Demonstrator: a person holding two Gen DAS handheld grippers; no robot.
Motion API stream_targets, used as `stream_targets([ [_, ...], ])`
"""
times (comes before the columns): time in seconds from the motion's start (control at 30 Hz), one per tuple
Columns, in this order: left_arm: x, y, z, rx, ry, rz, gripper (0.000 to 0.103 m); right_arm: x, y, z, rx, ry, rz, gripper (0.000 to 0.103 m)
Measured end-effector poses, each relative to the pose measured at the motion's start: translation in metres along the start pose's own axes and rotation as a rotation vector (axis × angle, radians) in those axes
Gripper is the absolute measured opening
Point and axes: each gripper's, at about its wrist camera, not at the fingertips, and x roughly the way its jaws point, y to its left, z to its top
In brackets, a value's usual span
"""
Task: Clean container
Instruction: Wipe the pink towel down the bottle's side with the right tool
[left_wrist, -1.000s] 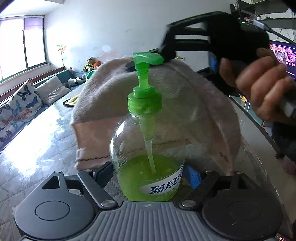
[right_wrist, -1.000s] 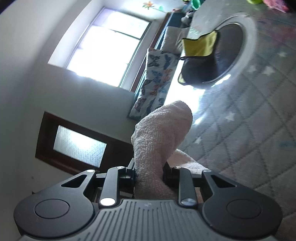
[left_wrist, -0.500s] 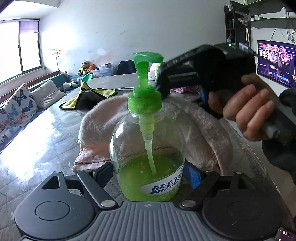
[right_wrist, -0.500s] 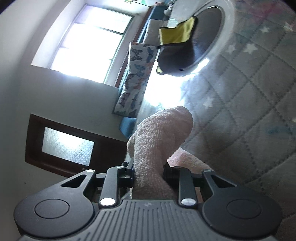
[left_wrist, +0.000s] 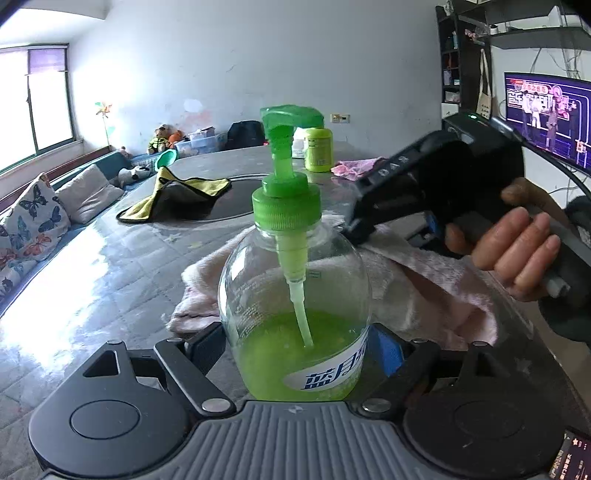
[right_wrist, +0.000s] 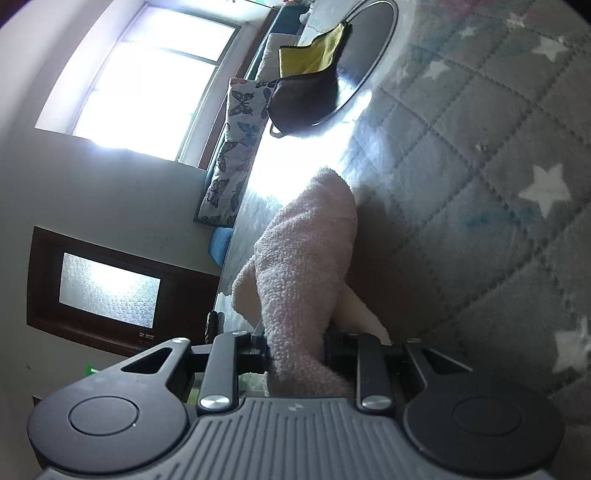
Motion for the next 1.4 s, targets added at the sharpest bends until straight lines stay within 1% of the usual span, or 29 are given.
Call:
stream_targets([
  [0.2,-0.006,0.002,-0.003,-0.047,0.004,0.031,0.086,-0.002,0.003,-0.003,-0.005,0.001,0.005,0.025],
  [0.37,-0.008,-0.001,-0.003,-0.091,0.008,0.048,0.088,-0.006,0.003,0.002,0.024,-0.009,0.037,0.025],
  [0.53,-0.004,-0.002,0.0,-0.097,0.012,0.067,0.088,-0.015,0.021,0.01,0.003,-0.037,0.103,0.025],
  [0.6,-0.004,-0.002,0.0,-0.089,0.011,0.071,0.085,-0.018,0.033,0.013,-0.017,-0.049,0.126,0.025],
  [0.63,-0.004,-0.002,0.0,-0.084,0.009,0.071,0.086,-0.019,0.039,0.015,-0.027,-0.053,0.141,0.025],
  [0.73,-0.004,0.0,-0.001,-0.079,0.004,0.065,0.086,-0.019,0.056,0.019,-0.063,-0.051,0.179,0.025],
  [0.8,-0.004,0.001,-0.001,-0.075,0.001,0.061,0.086,-0.014,0.063,0.02,-0.086,-0.04,0.187,0.025],
  [0.97,-0.004,0.003,-0.002,-0.065,-0.003,0.05,0.086,0.007,0.056,0.017,-0.056,0.008,0.151,0.025],
  [1.1,-0.003,0.004,-0.002,-0.063,-0.004,0.045,0.086,0.013,0.044,0.015,-0.021,0.001,0.126,0.025],
  [1.27,-0.004,0.004,0.005,-0.066,0.003,0.052,0.087,0.022,0.028,0.015,-0.002,0.009,0.05,0.025],
  [1.4,-0.001,0.004,0.008,-0.073,0.008,0.06,0.087,0.026,0.015,0.01,0.02,0.015,0.012,0.025],
])
